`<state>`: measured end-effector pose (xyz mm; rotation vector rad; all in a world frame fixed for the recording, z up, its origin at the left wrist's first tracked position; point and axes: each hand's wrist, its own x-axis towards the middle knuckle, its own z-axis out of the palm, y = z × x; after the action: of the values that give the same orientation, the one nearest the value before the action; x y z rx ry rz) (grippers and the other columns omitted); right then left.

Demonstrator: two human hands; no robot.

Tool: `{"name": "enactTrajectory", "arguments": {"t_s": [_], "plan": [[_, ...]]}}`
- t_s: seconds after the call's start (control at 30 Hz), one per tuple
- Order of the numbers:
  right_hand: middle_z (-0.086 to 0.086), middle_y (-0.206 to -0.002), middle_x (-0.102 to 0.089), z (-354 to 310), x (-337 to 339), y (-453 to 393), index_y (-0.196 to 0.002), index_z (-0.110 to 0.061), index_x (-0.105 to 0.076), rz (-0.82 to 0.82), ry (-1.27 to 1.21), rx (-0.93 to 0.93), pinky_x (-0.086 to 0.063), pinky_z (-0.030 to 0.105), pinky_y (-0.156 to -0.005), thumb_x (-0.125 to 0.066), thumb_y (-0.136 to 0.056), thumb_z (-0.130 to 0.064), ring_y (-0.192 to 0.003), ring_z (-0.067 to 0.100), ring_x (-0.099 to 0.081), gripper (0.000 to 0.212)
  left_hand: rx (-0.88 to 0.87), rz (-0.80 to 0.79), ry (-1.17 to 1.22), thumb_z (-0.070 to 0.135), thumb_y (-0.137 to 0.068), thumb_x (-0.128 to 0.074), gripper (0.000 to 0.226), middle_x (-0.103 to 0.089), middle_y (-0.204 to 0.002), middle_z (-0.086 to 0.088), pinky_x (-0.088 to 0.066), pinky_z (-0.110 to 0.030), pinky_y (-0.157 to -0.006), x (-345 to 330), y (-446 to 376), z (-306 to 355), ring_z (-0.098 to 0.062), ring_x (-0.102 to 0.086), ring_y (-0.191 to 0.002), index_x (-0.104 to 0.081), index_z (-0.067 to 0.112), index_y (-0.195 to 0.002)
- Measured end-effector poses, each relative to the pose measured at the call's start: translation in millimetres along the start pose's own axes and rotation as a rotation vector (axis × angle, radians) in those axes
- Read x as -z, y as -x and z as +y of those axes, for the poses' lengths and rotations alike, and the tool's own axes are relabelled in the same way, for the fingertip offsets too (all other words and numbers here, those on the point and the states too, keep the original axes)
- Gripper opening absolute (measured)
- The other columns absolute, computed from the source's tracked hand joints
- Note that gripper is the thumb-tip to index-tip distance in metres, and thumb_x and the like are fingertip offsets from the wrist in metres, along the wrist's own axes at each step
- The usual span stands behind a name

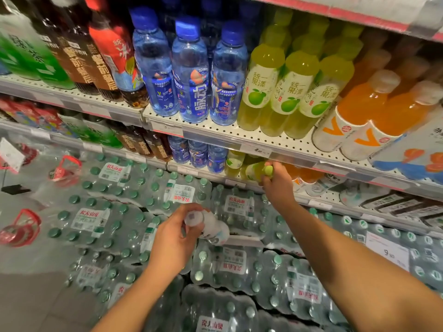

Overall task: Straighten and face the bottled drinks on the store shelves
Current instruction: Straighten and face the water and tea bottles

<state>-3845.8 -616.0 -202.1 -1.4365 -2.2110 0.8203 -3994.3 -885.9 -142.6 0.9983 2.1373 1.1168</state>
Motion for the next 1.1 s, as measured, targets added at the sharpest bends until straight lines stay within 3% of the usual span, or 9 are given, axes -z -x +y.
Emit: {"name": "enactTrajectory", "arguments": {"t_s": [0.1,0.23,0.4,0.5,0.67,0.83,1.0,1.1], "plan": [[0.003,-0.094,-0.067,-3,-8,-13,-0.102,-0.011,-0.068,-0.020,0.052,0.028,-0.058,0.044,-0.079,-0.065,-0.097,-0.018,-0.087,0.023,-0.064,0.009,-0.005,-0.001,-0.014,0.012,-0.090,-0.071,0.046,-0.069,-0.091,0.022,-0.049,-0.017,-0.064,3,-3,2,-0.003,-0.065,-0.082,-0.056,0.054,-0.102],[0.006,-0.090,-0.066,-8,-16,-28,-0.098,-0.007,-0.069,-0.052,0.163,-0.006,-0.051,0.035,-0.079,-0.061,-0.101,-0.028,-0.088,0.026,-0.063,0.023,-0.035,-0.018,0.033,0.007,-0.091,-0.070,0.043,-0.070,-0.101,0.020,-0.050,-0.016,-0.070,4,-3,0,-0.003,-0.067,-0.091,-0.061,0.046,-0.108],[0.012,-0.090,-0.068,-14,-17,-39,-0.097,-0.004,-0.067,-0.114,0.455,0.047,-0.056,0.041,-0.082,-0.046,-0.108,-0.039,-0.086,0.028,-0.066,0.043,-0.046,-0.040,0.049,0.009,-0.091,-0.072,0.036,-0.071,-0.105,0.021,-0.054,-0.022,-0.076,-1,-1,1,-0.003,-0.068,-0.097,-0.064,0.035,-0.114],[0.010,-0.094,-0.071,-13,-19,-50,-0.105,-0.007,-0.068,-0.199,0.530,0.049,-0.058,0.041,-0.081,-0.046,-0.108,-0.038,-0.086,0.028,-0.069,0.039,-0.045,-0.052,0.052,0.009,-0.091,-0.073,0.035,-0.071,-0.102,0.021,-0.053,-0.020,-0.073,-4,-2,4,-0.004,-0.068,-0.093,-0.065,0.035,-0.113],[0.017,-0.104,-0.070,-12,-21,-55,-0.126,-0.007,-0.061,-0.203,0.430,0.045,-0.056,0.043,-0.084,-0.048,-0.106,-0.035,-0.092,0.036,-0.068,0.037,-0.053,-0.059,0.022,0.012,-0.089,-0.074,0.034,-0.069,-0.093,0.019,-0.045,-0.017,-0.059,-9,-1,17,-0.012,-0.063,-0.074,-0.065,0.036,-0.111],[0.018,-0.099,-0.067,-1,-16,-33,-0.114,-0.002,-0.061,-0.168,0.359,0.105,-0.056,0.042,-0.078,-0.058,-0.099,-0.021,-0.087,0.035,-0.067,0.025,-0.057,-0.056,-0.003,0.016,-0.089,-0.074,0.032,-0.063,-0.078,0.017,-0.035,-0.015,-0.052,-13,-4,25,-0.009,-0.054,-0.060,-0.064,0.039,-0.109],[0.011,-0.140,-0.053,11,-2,9,-0.150,-0.017,-0.035,-0.106,0.150,0.163,-0.059,0.047,-0.076,-0.062,-0.093,-0.014,-0.095,0.030,-0.065,0.063,-0.060,-0.059,0.015,0.014,-0.088,-0.075,0.033,-0.064,-0.079,0.017,-0.041,-0.018,-0.058,-18,-9,34,-0.008,-0.057,-0.067,-0.065,0.039,-0.107],[0.001,-0.138,-0.060,19,10,47,-0.148,-0.024,-0.045,-0.191,-0.063,0.064,-0.059,0.044,-0.083,-0.061,-0.097,-0.020,-0.094,0.018,-0.068,0.053,-0.060,-0.058,0.012,0.017,-0.088,-0.076,0.034,-0.062,-0.075,0.021,-0.041,-0.018,-0.058,-24,-11,45,-0.007,-0.056,-0.065,-0.064,0.041,-0.109]]}}
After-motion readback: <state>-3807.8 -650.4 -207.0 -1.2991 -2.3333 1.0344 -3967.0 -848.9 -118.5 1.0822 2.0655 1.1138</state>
